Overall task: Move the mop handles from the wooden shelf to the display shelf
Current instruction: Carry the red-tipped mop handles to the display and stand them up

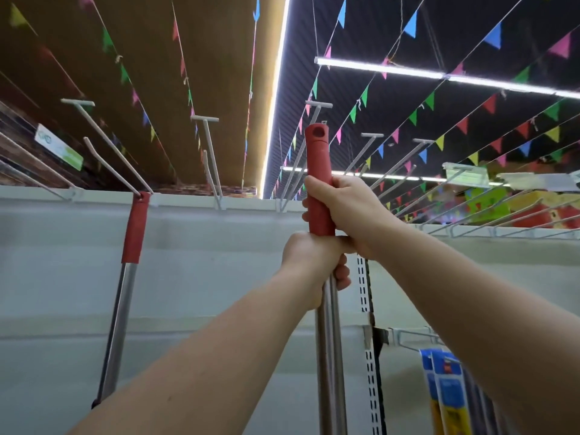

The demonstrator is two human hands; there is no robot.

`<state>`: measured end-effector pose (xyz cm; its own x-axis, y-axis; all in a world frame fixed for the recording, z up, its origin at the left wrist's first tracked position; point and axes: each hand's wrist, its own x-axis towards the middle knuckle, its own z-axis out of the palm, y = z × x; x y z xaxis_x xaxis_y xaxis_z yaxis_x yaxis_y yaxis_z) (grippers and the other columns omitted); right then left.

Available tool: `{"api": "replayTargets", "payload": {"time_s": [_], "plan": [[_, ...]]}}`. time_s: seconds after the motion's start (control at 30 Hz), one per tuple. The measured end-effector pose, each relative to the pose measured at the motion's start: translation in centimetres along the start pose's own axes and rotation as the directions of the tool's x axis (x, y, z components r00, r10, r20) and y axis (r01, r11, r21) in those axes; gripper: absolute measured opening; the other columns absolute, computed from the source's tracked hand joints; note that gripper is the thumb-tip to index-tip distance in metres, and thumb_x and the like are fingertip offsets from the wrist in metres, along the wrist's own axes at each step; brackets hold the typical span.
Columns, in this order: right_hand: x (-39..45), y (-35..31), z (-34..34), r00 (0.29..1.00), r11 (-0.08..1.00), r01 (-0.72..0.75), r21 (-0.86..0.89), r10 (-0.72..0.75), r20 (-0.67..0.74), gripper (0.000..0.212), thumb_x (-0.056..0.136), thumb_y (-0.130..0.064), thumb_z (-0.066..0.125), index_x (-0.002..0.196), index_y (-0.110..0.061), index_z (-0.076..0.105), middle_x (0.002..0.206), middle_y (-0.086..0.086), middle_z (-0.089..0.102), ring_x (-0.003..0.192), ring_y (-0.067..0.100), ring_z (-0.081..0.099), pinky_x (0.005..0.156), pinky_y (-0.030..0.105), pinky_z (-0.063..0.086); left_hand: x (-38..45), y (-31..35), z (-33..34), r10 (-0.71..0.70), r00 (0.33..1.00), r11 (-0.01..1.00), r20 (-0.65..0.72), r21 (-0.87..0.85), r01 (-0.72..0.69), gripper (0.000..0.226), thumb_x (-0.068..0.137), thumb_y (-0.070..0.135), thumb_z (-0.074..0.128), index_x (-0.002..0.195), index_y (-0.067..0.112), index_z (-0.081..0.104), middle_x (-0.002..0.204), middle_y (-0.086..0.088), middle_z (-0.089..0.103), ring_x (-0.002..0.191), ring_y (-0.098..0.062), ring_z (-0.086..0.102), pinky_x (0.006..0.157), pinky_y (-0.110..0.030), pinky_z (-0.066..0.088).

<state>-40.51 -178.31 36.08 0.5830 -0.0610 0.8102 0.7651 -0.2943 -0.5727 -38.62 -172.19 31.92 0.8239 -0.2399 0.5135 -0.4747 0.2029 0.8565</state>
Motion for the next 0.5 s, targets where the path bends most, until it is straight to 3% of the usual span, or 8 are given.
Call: {"api": "replayTargets", "payload": {"time_s": [0.17, 0.5], "plan": [[1.5, 0.9, -0.1, 0.999, 0.998, 0.004, 0.062, -0.006, 0.036, 0.015, 0.092, -0.018, 0.052, 0.092, -0.003, 0.055, 0.082, 0.011, 0.055, 0.072, 0.021, 0.055, 0.058, 0.025, 0.05, 1.5, -0.1, 0.0, 0.011, 0.998, 1.0, -0.054, 0.021, -0.01, 0.018, 0.076, -0.007, 0.059, 0.067, 0.006, 0.05, 0.033, 0.002, 0.037, 0.029, -0.013, 0.034, 0.038, -0.019, 0.038], [3.4, 4.9, 0.3, 0.99, 0.984, -0.112, 0.139, 0.099, 0.098, 0.015, 0.092, -0.021, 0.055, 0.084, -0.009, 0.056, 0.085, 0.011, 0.057, 0.069, 0.019, 0.057, 0.068, 0.028, 0.054, 4.2, -2.5, -0.8, -0.069, 0.995, 0.993, -0.069, 0.087, 0.075, 0.013, 0.078, -0.005, 0.06, 0.072, 0.004, 0.053, 0.05, -0.004, 0.039, 0.037, -0.015, 0.036, 0.043, -0.022, 0.041]]}}
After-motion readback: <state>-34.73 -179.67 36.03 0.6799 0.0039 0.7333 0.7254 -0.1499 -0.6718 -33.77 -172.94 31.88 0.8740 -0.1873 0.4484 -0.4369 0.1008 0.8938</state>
